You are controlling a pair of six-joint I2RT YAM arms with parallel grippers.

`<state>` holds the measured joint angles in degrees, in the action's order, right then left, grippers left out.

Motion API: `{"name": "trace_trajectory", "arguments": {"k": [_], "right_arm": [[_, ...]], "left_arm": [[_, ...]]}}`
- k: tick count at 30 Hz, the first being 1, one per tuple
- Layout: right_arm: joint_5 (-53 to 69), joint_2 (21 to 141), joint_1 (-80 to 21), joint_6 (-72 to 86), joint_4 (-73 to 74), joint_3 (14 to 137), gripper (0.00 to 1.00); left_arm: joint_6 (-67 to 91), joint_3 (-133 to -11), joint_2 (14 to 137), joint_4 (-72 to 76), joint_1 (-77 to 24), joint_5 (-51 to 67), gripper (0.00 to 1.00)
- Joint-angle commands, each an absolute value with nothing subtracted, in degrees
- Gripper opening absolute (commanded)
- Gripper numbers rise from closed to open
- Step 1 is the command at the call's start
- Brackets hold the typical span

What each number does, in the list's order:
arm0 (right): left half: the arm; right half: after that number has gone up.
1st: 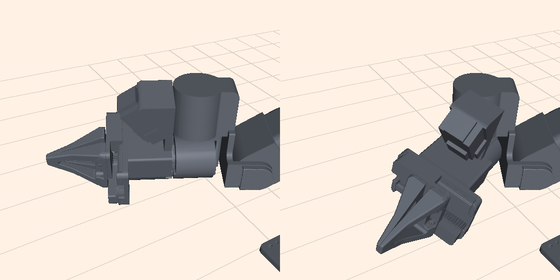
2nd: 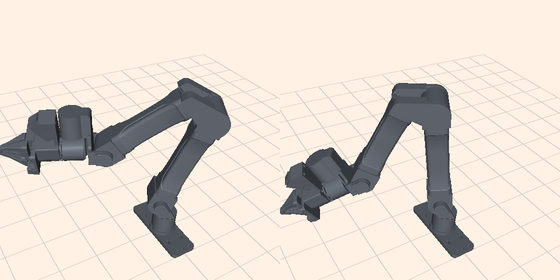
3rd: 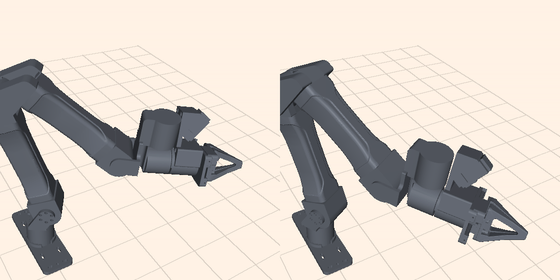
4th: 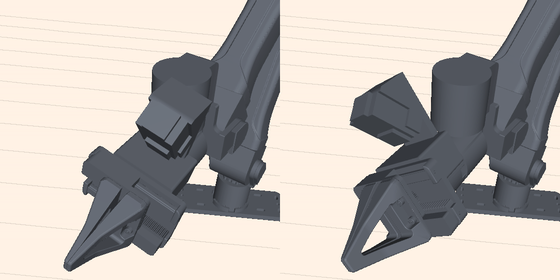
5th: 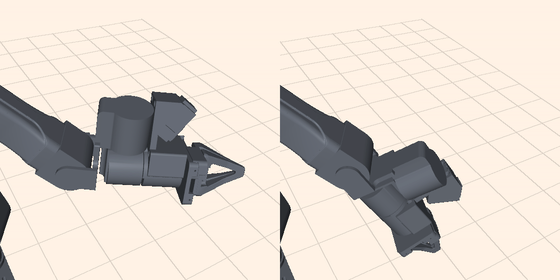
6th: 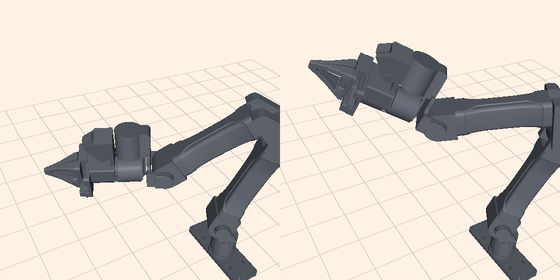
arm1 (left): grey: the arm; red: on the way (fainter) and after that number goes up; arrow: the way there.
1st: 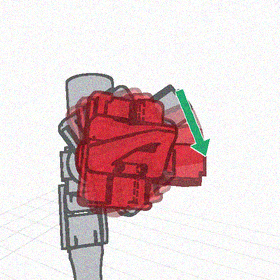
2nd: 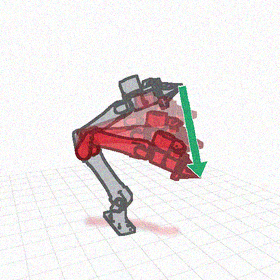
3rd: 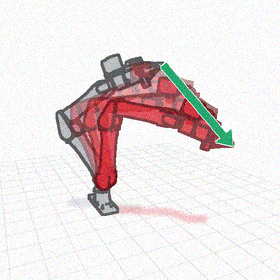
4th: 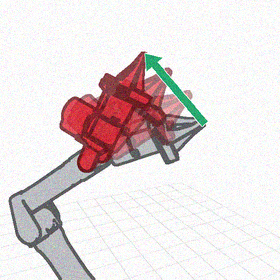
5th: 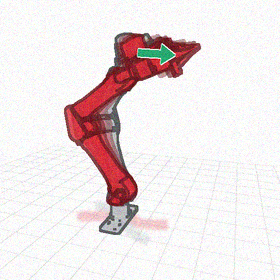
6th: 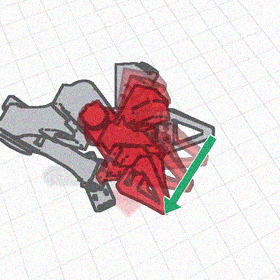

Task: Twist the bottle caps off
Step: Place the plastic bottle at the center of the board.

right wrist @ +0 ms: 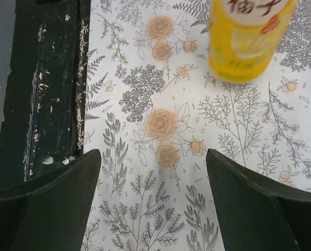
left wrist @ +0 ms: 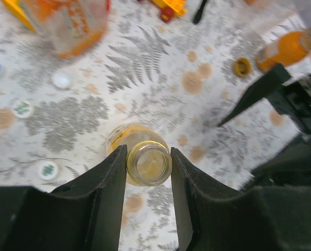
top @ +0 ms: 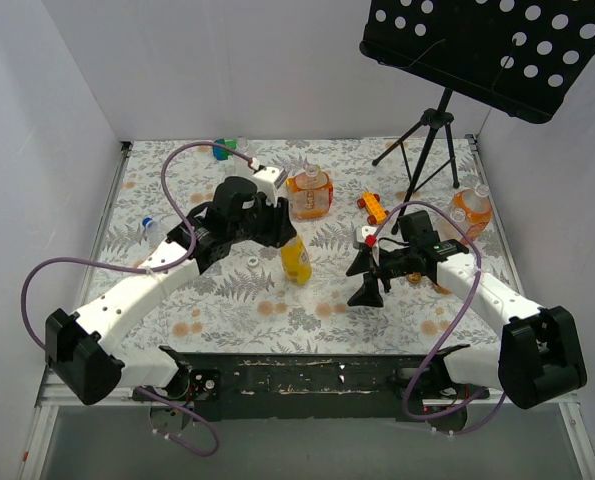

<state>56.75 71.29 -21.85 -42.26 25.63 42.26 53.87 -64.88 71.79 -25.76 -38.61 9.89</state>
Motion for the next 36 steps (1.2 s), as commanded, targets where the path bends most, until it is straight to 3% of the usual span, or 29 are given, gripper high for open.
{"name": "trace_trajectory", "arguments": {"k": [1, 15, 17, 19, 24, 34, 36], "right_arm": [[57.8, 69.3, -20.7, -42.9, 25.9, 42.7, 0.88], [57.0, 69.2, -20.6, -43.2, 25.8, 42.4, 0.88], [56.9, 69.1, -20.5, -43.2, 25.7, 42.4, 0.88], [56.7, 69.0, -20.4, -43.2, 25.7, 42.3, 0.88], [56.3, 68.6, -20.0, -43.4, 25.7, 42.0, 0.88], [51.5, 64.3, -19.1, -46.9, 27.0, 40.9, 0.89], [50.7, 62.3, -18.4, -46.4, 27.0, 41.2, 0.89]], "left_arm": [[46.6, -71.1, 74.3, -25.8, -38.0, -2.7, 0.0], [44.6, -73.9, 82.7, -21.7, -33.7, -1.6, 0.0], [44.8, -74.5, 83.0, -22.7, -33.5, -1.6, 0.16], [45.3, -75.1, 83.1, -23.7, -33.2, -1.7, 0.38], [46.4, -75.7, 81.7, -25.5, -32.8, -1.9, 0.68], [48.1, -82.7, 77.1, -29.9, -31.3, 2.5, 0.98], [48.7, -84.1, 75.8, -31.1, -30.7, 3.8, 0.98]]}}
